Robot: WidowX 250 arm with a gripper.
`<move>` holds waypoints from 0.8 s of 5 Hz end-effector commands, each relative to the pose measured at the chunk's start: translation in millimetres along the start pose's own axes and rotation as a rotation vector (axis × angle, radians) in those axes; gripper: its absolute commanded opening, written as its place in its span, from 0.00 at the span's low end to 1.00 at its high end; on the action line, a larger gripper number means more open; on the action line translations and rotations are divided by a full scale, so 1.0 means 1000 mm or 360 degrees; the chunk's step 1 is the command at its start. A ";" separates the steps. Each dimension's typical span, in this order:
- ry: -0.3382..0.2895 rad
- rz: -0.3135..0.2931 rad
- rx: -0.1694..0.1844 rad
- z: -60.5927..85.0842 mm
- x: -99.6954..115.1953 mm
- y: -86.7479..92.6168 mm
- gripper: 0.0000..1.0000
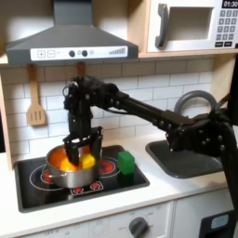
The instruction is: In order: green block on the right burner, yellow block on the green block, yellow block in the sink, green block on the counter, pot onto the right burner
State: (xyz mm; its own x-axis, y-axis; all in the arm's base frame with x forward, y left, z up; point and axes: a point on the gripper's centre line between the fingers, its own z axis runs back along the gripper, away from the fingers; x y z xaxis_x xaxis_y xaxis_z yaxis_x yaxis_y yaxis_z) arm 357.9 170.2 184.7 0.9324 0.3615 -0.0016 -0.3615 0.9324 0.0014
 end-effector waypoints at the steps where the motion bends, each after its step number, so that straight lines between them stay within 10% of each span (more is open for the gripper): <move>1: -0.0041 -0.0131 -0.0056 0.005 0.012 -0.004 1.00; 4: -0.0014 -0.0333 -0.0070 -0.011 0.026 0.001 1.00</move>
State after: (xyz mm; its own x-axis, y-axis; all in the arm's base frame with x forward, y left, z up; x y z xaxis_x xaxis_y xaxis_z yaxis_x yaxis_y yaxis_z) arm 381.8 178.5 176.6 0.9882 0.1520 0.0173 -0.1510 0.9875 -0.0454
